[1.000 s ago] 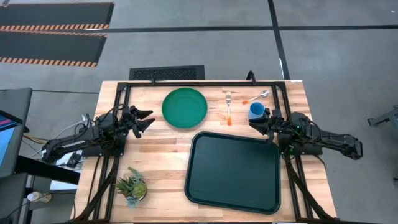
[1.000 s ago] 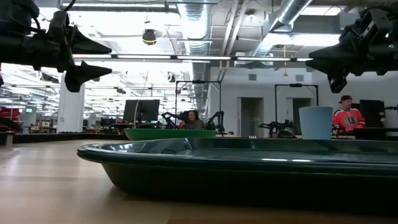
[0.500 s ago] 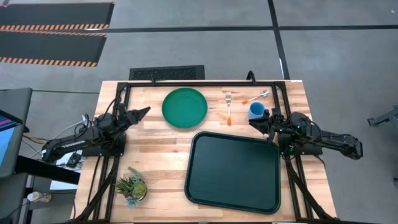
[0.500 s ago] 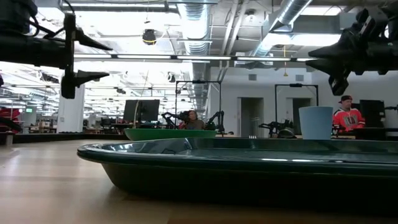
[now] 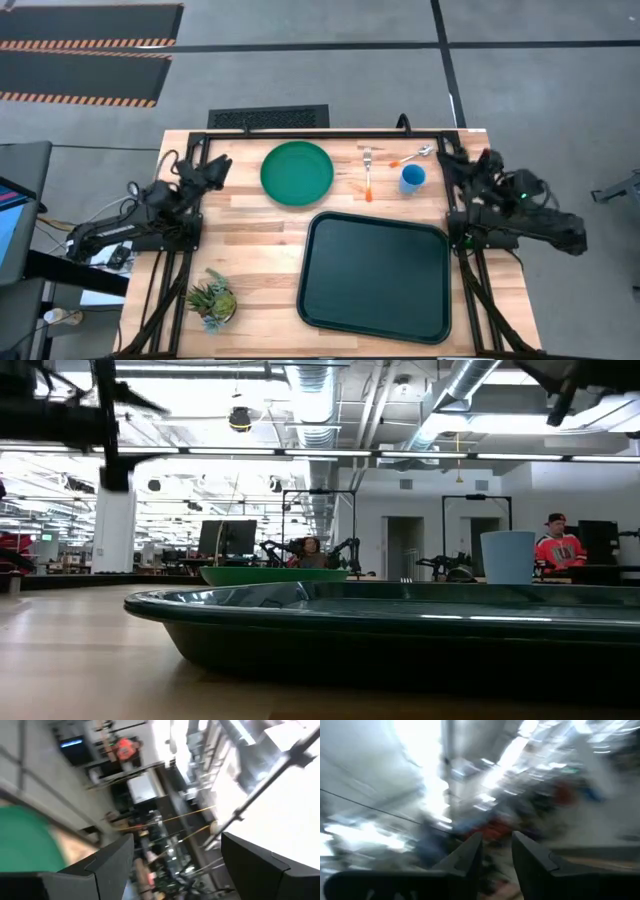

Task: Pick and place plate/cup/fork/spoon on tray
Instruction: Put the blue cup on the black tray

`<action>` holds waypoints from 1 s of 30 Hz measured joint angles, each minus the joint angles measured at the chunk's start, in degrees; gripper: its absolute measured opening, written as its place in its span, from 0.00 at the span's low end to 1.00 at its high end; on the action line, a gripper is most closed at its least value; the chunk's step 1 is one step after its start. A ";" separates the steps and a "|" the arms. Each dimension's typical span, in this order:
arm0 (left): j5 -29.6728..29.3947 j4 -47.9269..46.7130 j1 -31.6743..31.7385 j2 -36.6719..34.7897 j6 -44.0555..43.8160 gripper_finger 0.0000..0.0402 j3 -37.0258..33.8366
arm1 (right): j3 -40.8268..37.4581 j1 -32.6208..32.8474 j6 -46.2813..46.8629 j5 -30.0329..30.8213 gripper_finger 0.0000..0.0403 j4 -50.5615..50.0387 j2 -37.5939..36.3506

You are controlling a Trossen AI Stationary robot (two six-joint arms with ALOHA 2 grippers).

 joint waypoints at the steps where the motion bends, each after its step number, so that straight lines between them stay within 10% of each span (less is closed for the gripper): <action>1: -0.02 0.26 0.00 0.88 0.62 0.71 1.74 | 4.04 0.00 -1.29 3.01 0.35 -5.70 2.36; 7: 2.63 -6.84 0.02 13.01 7.31 0.71 15.55 | 27.71 -0.02 5.98 19.99 0.45 -46.49 20.58; 14: 9.57 -25.42 0.02 35.29 10.89 0.71 32.95 | 43.82 -2.40 16.70 21.02 0.60 -78.13 41.12; 22: 17.57 -32.73 1.01 54.30 14.76 0.71 45.20 | 42.79 -11.52 17.18 5.28 0.62 -83.91 51.43; 30: 19.51 -32.51 1.15 57.87 18.35 0.71 48.47 | 34.21 -19.92 13.52 -0.51 0.62 -76.45 49.62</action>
